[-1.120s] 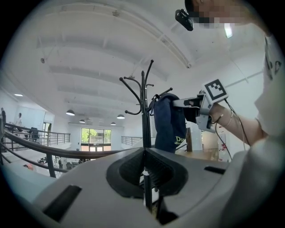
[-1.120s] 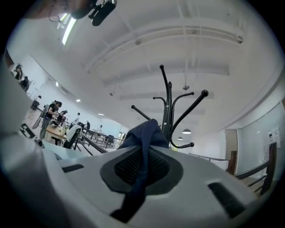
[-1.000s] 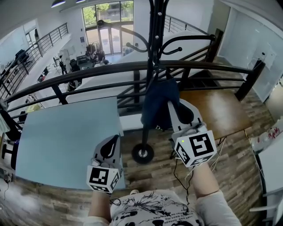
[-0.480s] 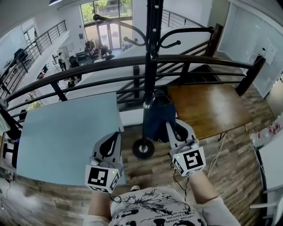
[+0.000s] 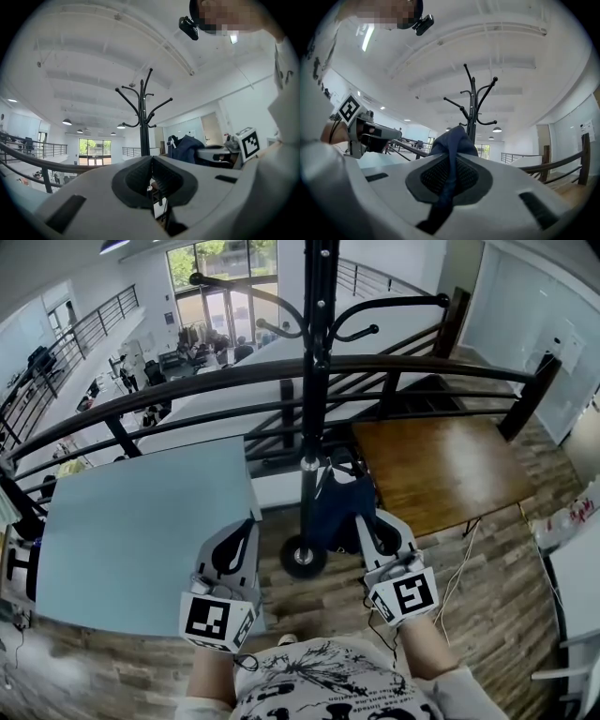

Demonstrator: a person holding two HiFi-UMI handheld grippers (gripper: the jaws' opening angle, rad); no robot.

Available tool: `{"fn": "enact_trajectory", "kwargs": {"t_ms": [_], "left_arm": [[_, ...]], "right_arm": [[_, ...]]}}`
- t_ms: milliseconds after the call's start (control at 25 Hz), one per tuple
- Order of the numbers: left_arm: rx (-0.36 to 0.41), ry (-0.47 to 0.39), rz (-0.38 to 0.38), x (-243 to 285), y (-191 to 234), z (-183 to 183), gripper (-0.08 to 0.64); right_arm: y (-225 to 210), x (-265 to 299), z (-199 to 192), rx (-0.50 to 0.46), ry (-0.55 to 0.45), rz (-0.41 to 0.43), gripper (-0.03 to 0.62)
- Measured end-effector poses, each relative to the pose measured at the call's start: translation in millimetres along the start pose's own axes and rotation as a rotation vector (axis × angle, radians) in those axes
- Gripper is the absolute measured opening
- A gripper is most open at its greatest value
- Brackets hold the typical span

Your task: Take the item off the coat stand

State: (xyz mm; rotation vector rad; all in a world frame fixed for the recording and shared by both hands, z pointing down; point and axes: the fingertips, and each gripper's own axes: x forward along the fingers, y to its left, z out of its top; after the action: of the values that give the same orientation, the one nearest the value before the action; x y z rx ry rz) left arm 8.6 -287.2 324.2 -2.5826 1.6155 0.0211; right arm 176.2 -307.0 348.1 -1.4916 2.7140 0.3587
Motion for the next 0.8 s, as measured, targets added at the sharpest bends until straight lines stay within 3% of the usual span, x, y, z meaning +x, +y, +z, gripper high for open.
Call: {"fn": "enact_trajectory", "kwargs": {"t_ms": [800], "left_arm": [[-0.02, 0.039, 0.016, 3.0, 6.6, -17.6, 0.005]], "right_arm": [[-1.2, 1.6, -15.1, 0.015, 0.062, -0.018, 0.002]]}}
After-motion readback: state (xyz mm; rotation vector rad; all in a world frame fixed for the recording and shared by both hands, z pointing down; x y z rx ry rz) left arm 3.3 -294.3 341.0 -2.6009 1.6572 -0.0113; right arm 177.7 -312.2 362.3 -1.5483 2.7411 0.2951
